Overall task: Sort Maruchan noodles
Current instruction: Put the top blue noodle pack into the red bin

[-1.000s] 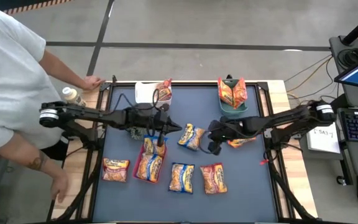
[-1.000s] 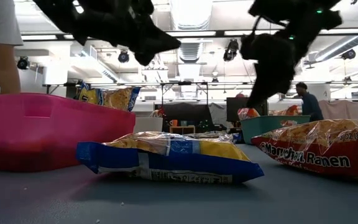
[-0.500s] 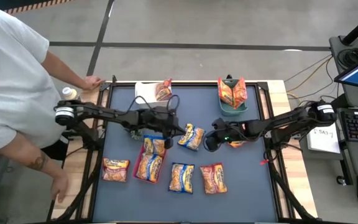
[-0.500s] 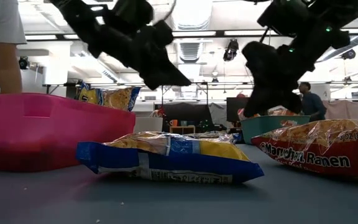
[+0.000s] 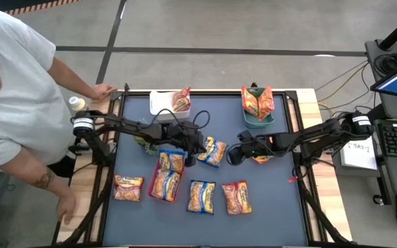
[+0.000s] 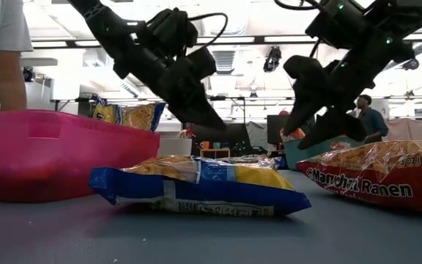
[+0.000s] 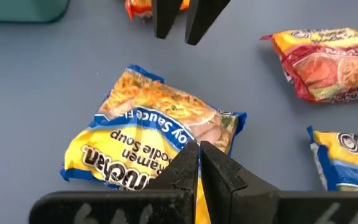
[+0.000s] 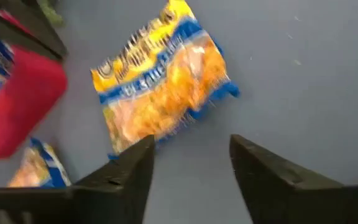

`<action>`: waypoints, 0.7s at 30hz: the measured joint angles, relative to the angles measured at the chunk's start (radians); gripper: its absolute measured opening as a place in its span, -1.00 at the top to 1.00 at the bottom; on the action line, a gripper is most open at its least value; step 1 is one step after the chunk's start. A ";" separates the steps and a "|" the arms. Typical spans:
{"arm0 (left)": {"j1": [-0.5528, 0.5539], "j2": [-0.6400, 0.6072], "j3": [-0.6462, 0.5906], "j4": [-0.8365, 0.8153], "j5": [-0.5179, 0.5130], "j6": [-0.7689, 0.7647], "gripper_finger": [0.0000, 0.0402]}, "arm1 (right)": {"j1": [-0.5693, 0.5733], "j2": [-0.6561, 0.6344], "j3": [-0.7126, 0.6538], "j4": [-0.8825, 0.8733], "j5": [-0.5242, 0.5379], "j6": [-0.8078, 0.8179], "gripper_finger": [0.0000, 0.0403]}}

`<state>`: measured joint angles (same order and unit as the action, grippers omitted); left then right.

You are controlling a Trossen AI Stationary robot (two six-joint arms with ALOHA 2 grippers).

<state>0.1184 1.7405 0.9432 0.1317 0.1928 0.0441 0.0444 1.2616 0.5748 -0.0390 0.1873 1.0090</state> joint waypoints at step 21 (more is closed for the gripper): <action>0.000 0.073 -0.003 -0.045 0.001 0.006 1.00 | -0.074 0.241 -0.044 0.409 -0.011 0.020 -0.63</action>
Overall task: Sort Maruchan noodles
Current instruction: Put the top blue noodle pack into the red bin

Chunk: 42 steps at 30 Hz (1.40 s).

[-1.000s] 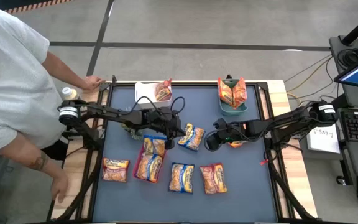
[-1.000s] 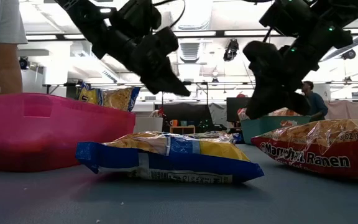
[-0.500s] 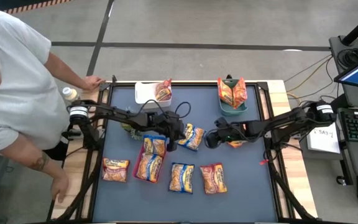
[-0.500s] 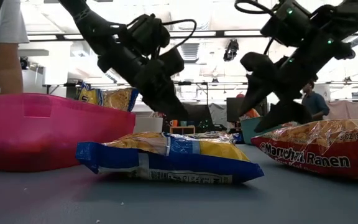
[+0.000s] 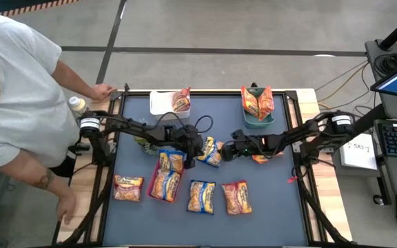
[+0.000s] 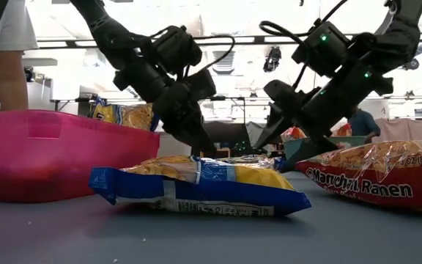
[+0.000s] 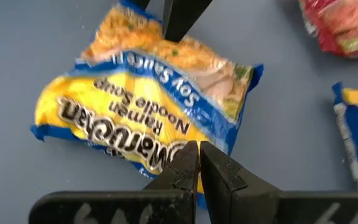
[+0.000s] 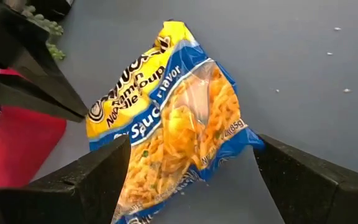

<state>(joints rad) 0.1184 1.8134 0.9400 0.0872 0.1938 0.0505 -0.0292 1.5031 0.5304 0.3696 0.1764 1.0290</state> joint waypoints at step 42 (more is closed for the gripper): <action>0.000 0.044 -0.003 0.010 0.005 -0.011 1.00 | -0.005 0.171 0.000 0.355 -0.050 -0.158 -0.45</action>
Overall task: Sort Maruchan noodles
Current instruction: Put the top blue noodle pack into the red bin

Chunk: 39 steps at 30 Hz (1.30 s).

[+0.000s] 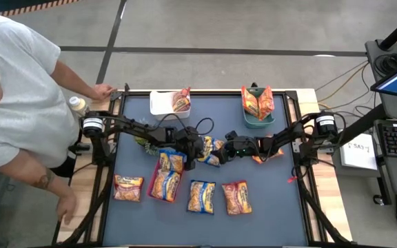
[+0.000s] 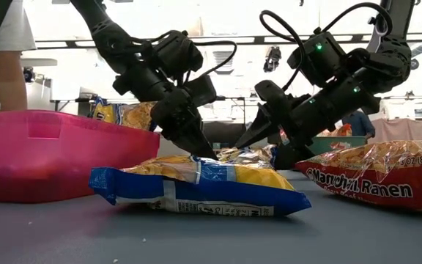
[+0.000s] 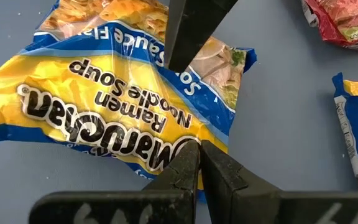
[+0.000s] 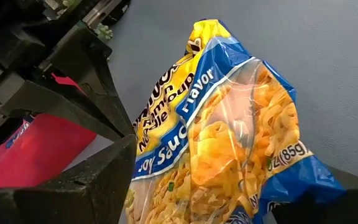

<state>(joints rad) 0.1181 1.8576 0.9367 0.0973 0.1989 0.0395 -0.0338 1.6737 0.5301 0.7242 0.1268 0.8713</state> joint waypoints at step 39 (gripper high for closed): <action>0.000 0.002 -0.001 0.014 -0.004 0.000 1.00 | 0.000 -0.002 0.000 0.001 -0.006 -0.011 0.07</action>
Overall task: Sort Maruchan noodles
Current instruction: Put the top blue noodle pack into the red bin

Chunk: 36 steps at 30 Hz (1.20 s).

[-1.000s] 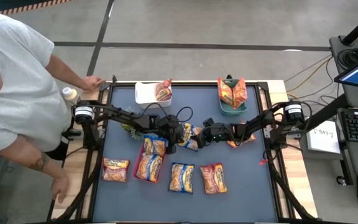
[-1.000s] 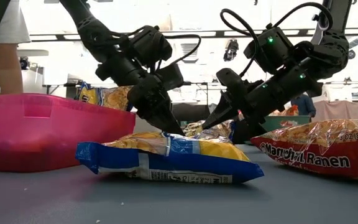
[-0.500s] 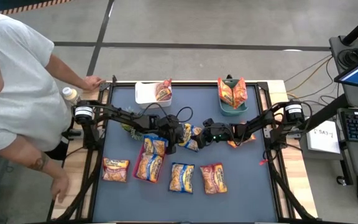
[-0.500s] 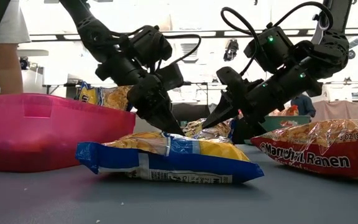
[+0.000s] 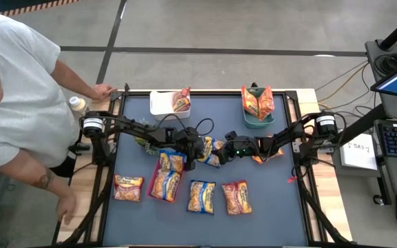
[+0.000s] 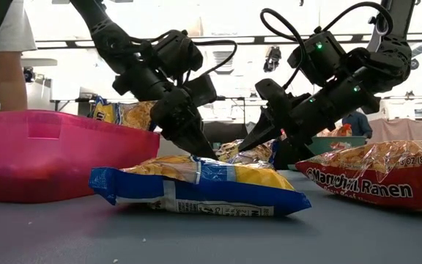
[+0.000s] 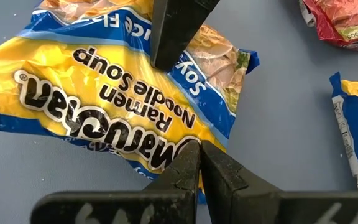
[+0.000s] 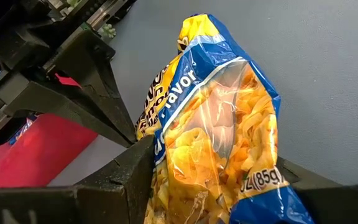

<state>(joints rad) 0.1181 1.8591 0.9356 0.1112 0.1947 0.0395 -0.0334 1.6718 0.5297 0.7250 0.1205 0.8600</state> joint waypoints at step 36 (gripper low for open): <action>-0.012 -0.385 -0.016 0.041 0.058 0.105 0.78 | -0.004 -0.104 -0.001 -0.037 -0.016 -0.009 0.07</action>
<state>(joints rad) 0.1059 1.4744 0.9196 0.1520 0.2528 0.1442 -0.0376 1.5679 0.5289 0.6876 0.1040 0.8506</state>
